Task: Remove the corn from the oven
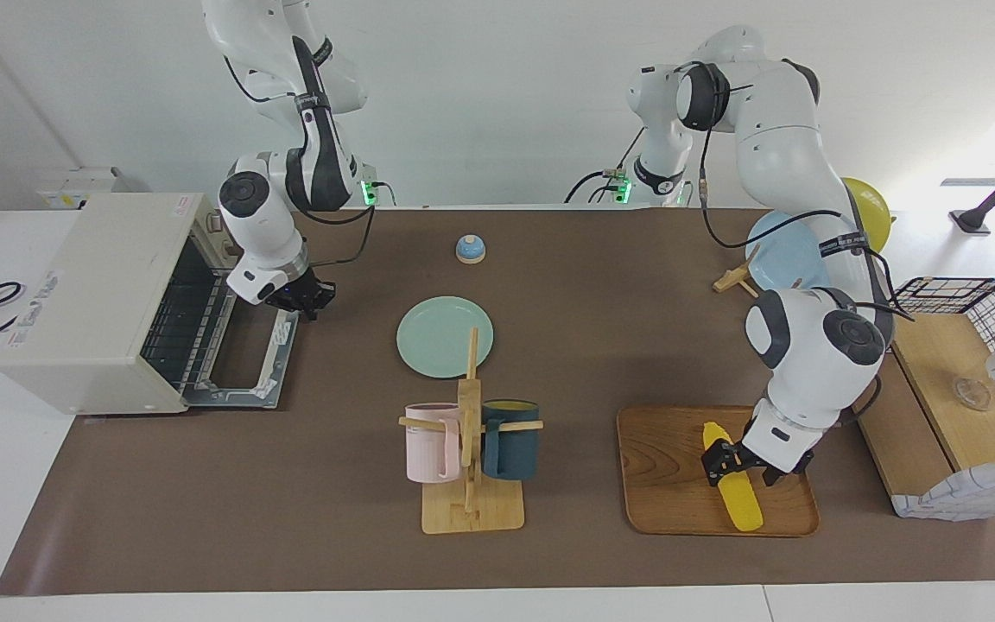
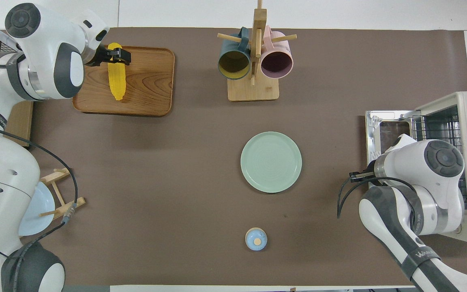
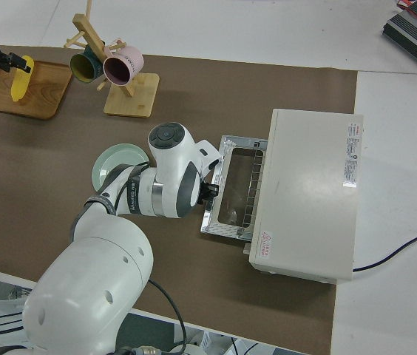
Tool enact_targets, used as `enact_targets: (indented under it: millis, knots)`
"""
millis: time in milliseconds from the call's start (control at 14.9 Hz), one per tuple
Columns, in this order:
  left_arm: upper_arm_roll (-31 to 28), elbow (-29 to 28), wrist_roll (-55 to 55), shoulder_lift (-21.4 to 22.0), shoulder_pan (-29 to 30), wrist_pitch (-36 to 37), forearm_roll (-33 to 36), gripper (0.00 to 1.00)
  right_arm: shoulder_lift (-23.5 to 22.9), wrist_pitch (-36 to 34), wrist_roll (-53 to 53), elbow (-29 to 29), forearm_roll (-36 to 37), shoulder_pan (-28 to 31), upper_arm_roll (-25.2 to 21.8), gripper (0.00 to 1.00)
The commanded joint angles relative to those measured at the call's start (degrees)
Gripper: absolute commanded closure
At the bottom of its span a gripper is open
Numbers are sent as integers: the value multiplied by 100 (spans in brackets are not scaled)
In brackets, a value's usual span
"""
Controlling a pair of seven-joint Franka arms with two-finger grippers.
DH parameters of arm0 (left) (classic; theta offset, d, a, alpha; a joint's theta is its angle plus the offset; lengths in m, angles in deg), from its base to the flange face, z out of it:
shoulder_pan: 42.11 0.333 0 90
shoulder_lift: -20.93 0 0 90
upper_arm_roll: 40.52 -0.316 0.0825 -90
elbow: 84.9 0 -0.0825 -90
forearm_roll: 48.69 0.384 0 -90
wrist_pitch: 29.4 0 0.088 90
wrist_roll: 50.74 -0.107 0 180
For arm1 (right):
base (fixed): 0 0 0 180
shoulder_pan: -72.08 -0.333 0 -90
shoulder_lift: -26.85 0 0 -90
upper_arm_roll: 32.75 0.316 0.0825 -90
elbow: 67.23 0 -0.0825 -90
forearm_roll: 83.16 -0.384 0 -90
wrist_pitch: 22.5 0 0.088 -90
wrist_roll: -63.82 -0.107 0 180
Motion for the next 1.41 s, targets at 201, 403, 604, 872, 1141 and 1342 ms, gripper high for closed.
enact_targets:
  millis: [201, 403, 604, 872, 1141, 1342]
  knots:
    - [-68, -369, 16, 1031, 55, 1037, 110, 0, 181, -13, 186, 156, 237, 200, 19, 100]
    - [-296, -581, 16, 1709, 38, 1958, 119, 0, 155, -355, 203, -106, 966, 393, 19, 100]
    - [-297, -573, 7, 2132, 64, 2768, 372, 0, 164, -1179, 221, -755, 1388, 376, 28, 100]
    - [-331, -590, 7, 2738, 108, 3437, 427, 0, 216, -2428, 667, -1767, 1741, 393, 19, 100]
    - [-358, -713, 16, 3125, 126, 3807, 453, 0, 585, -2826, 1370, -2032, 1785, 771, 2, 100]
    - [-358, -1063, 68, 3555, 64, 3983, 471, 0, 656, -2826, 1767, -2041, 1768, 947, 2, 100]
